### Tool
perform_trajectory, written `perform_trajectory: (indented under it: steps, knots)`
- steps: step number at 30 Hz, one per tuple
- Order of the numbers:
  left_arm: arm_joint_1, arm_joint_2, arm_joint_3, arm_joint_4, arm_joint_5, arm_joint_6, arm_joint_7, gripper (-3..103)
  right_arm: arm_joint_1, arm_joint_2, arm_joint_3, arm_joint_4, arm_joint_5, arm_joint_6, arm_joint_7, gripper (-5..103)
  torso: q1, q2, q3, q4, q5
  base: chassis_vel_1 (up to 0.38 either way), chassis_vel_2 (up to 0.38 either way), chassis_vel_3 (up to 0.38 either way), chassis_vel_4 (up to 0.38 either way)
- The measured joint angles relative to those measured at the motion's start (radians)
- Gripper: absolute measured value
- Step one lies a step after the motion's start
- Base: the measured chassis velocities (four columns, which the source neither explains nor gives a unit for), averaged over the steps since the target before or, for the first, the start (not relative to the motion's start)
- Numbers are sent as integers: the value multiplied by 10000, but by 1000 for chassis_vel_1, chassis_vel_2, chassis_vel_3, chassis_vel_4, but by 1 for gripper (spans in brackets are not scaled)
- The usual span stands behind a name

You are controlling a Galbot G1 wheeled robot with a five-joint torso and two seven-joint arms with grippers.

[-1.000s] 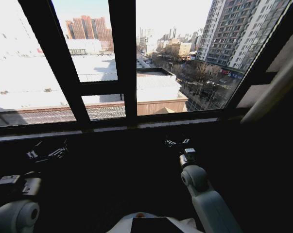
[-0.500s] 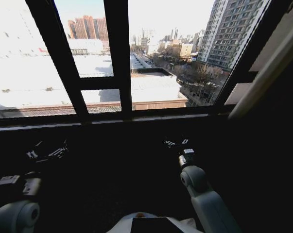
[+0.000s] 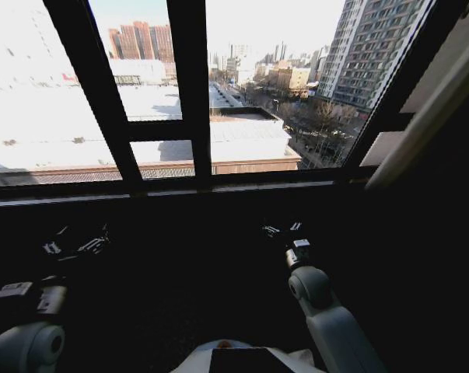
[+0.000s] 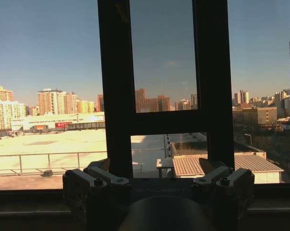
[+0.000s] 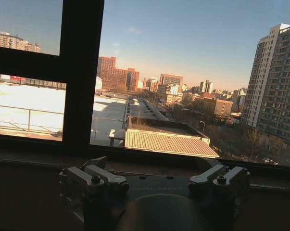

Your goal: Open the curtains by pulling them apart, changing their state from closed to fully open.

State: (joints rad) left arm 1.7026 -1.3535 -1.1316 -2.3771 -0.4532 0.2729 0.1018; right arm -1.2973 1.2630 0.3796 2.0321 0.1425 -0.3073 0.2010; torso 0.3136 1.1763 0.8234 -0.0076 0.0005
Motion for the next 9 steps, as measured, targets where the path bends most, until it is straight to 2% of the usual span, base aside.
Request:
perform_trajectory:
  steps: [9]
  knots:
    - [-57,-6,17,40,10,-1,0,100,2,47,-58,-12,-40,-16,-7,100,6,-3,3,-1,-3,2,-12,-2,6]
